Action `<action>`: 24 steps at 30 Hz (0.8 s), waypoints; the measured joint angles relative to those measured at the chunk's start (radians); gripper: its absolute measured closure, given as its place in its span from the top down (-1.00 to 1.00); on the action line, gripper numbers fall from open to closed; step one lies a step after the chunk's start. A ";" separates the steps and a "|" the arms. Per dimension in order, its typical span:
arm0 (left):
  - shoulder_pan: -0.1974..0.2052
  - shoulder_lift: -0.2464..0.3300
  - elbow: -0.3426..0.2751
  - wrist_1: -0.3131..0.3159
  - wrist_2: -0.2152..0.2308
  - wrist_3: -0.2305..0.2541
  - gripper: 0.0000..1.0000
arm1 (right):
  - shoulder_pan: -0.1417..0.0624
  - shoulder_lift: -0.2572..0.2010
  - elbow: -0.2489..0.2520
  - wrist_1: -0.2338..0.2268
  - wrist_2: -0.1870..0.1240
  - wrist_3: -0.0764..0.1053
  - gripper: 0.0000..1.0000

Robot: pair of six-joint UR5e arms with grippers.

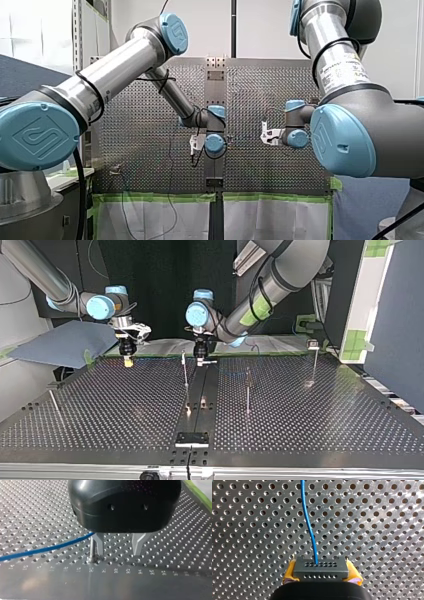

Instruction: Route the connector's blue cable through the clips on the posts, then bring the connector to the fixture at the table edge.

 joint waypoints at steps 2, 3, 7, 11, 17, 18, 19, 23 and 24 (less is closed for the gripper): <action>-0.001 0.001 0.000 -0.004 0.004 0.001 0.54 | 0.000 0.001 0.000 0.000 -0.001 0.000 -1.00; -0.001 0.001 0.000 -0.005 0.008 0.001 0.54 | 0.000 0.001 0.000 0.001 -0.001 0.000 -1.00; -0.002 0.007 0.000 -0.009 0.035 0.004 1.00 | 0.000 0.001 0.000 0.001 -0.002 0.000 -1.00; -0.005 0.021 0.000 -0.030 0.043 0.004 1.00 | 0.000 0.001 0.000 0.001 -0.003 0.001 -1.00; -0.010 0.035 0.000 -0.071 0.019 -0.008 1.00 | 0.000 0.001 0.000 0.003 -0.003 0.001 -1.00; -0.011 0.036 -0.001 -0.074 0.017 -0.010 1.00 | 0.000 0.001 0.000 0.004 -0.003 0.001 -1.00; -0.013 0.038 -0.004 -0.079 0.015 -0.012 1.00 | 0.000 0.001 0.000 0.004 -0.003 0.001 -1.00; -0.021 0.056 -0.016 -0.085 0.014 -0.015 1.00 | 0.000 0.002 0.000 0.005 -0.004 0.001 -1.00; -0.023 0.062 -0.019 -0.086 0.016 -0.015 1.00 | 0.000 0.002 0.000 0.005 -0.004 0.001 -1.00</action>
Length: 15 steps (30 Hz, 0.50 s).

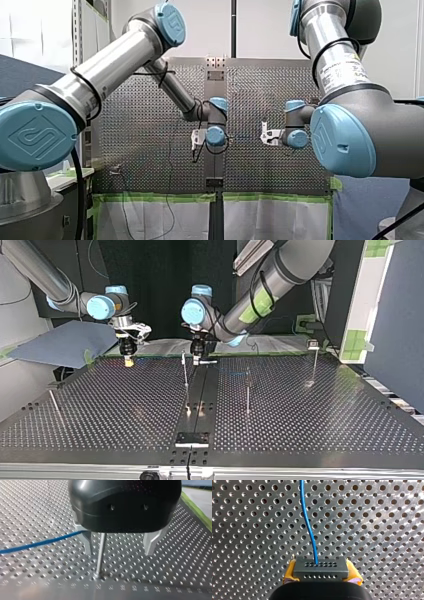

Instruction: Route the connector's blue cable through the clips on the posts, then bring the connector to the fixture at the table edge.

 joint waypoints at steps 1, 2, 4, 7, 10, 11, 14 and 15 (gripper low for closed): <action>-0.003 0.007 -0.003 -0.001 0.004 0.000 1.00 | 0.000 0.000 0.000 0.000 0.000 0.000 -1.00; -0.006 0.013 -0.004 -0.003 0.007 -0.001 1.00 | 0.000 0.000 0.000 0.000 0.000 0.000 -1.00; -0.012 0.021 -0.007 -0.008 0.016 0.000 1.00 | 0.000 0.000 0.000 0.000 0.000 0.000 -1.00; -0.023 0.030 -0.012 -0.013 0.024 0.000 1.00 | 0.000 0.000 0.000 0.000 -0.001 0.000 -1.00; -0.031 0.038 -0.022 -0.012 0.027 0.000 1.00 | 0.000 0.000 0.000 0.002 -0.001 0.000 -1.00; -0.033 0.042 -0.027 -0.011 0.027 0.000 1.00 | 0.000 0.001 0.000 0.002 -0.001 0.000 -1.00; -0.038 0.046 -0.034 -0.014 0.026 0.000 1.00 | 0.000 0.001 0.000 0.003 -0.001 0.000 -1.00; -0.039 0.047 -0.035 -0.016 0.026 0.000 1.00 | 0.000 0.000 0.000 0.003 -0.001 0.000 -1.00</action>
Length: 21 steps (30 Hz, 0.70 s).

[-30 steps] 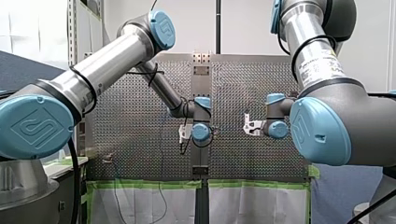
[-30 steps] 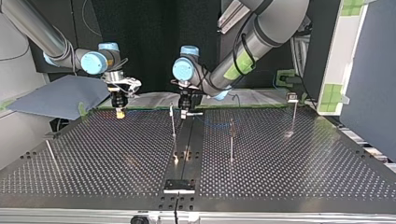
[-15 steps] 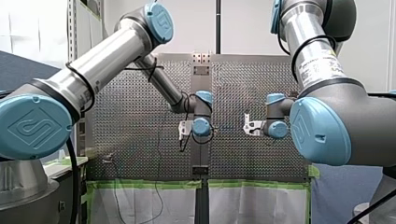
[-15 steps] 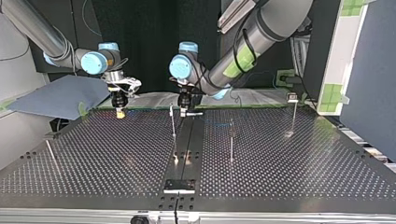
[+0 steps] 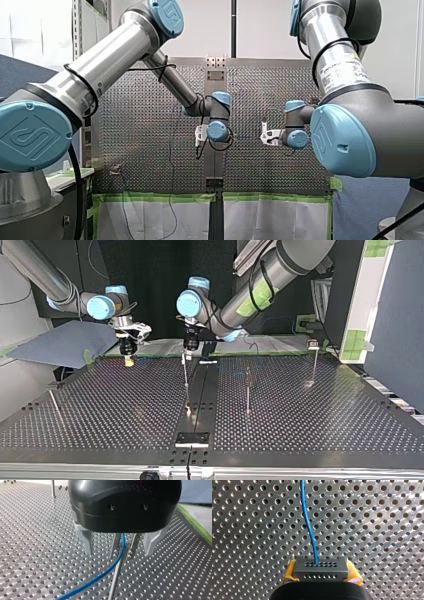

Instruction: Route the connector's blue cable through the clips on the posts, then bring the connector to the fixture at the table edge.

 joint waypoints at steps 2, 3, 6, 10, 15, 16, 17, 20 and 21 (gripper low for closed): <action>-0.002 0.001 -0.001 -0.007 0.000 0.000 1.00 | 0.000 0.000 0.000 0.000 0.000 0.000 -1.00; -0.004 0.001 -0.002 -0.009 0.000 0.001 1.00 | 0.000 0.000 0.000 0.000 0.000 0.000 -1.00; -0.008 0.001 -0.002 -0.014 -0.001 0.001 1.00 | 0.000 0.000 0.000 0.001 0.000 0.001 -1.00; -0.016 0.001 -0.003 -0.017 0.000 0.001 1.00 | 0.000 0.000 0.000 0.002 0.000 0.001 -1.00; -0.027 0.001 -0.004 -0.017 -0.002 0.001 1.00 | 0.000 0.000 0.000 0.002 0.000 0.002 -1.00; -0.029 0.001 -0.004 -0.017 -0.002 0.001 1.00 | 0.000 0.000 0.000 0.002 0.000 0.003 -1.00; -0.032 0.001 -0.004 -0.017 -0.002 0.001 1.00 | 0.000 0.000 0.000 0.002 0.000 0.003 -1.00; -0.037 0.001 -0.005 -0.022 -0.003 0.002 1.00 | 0.000 0.000 0.000 0.002 0.000 0.003 -1.00; -0.038 0.001 -0.005 -0.023 -0.004 0.002 1.00 | 0.000 0.000 0.000 0.002 0.000 0.003 -1.00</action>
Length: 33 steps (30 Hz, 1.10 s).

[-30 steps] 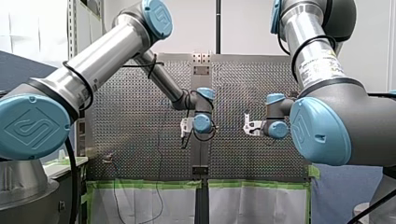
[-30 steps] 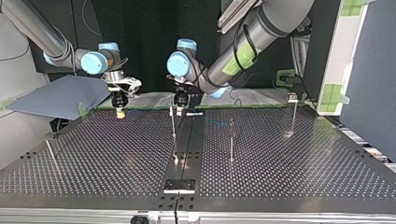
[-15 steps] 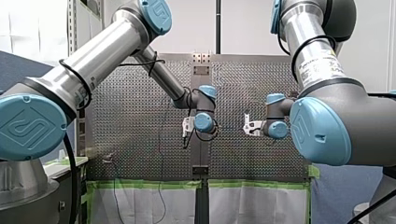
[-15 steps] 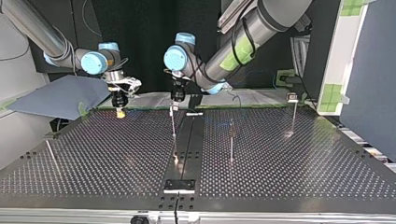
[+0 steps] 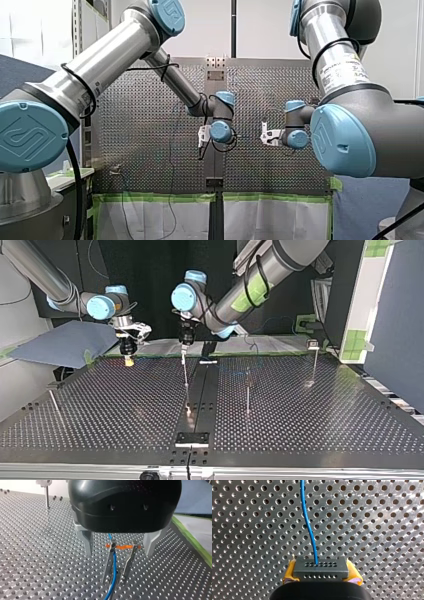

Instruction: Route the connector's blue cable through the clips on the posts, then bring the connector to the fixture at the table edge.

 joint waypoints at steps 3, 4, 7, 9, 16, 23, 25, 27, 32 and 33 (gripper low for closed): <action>-0.004 0.000 0.000 -0.004 -0.002 0.000 1.00 | 0.000 0.000 0.000 0.000 0.000 0.000 -1.00; -0.005 0.000 0.000 -0.005 -0.002 0.000 1.00 | 0.000 0.000 0.000 -0.001 -0.001 0.001 -1.00; -0.009 0.000 0.000 -0.007 -0.004 -0.001 1.00 | 0.000 0.000 0.000 -0.001 -0.004 0.002 -1.00; -0.012 0.000 0.000 -0.007 -0.004 -0.002 1.00 | 0.000 0.000 0.000 -0.001 -0.004 0.003 -1.00; -0.017 0.000 0.000 -0.008 -0.005 -0.003 1.00 | 0.000 0.000 0.000 0.000 -0.005 0.003 -1.00; -0.023 0.001 -0.001 -0.010 -0.007 -0.002 1.00 | 0.000 0.000 0.000 0.000 -0.004 0.003 -1.00; -0.031 0.008 -0.011 -0.009 -0.015 -0.002 1.00 | 0.000 0.000 0.000 0.001 -0.004 0.003 -1.00; -0.038 0.020 -0.024 -0.002 -0.022 -0.002 1.00 | 0.000 0.001 0.000 0.002 -0.004 0.003 -1.00; -0.054 0.059 -0.064 0.034 -0.031 -0.022 1.00 | 0.000 0.001 0.000 0.004 -0.005 0.003 -1.00; -0.055 0.066 -0.071 0.041 -0.033 -0.029 1.00 | -0.001 0.001 0.000 0.004 -0.005 0.003 -1.00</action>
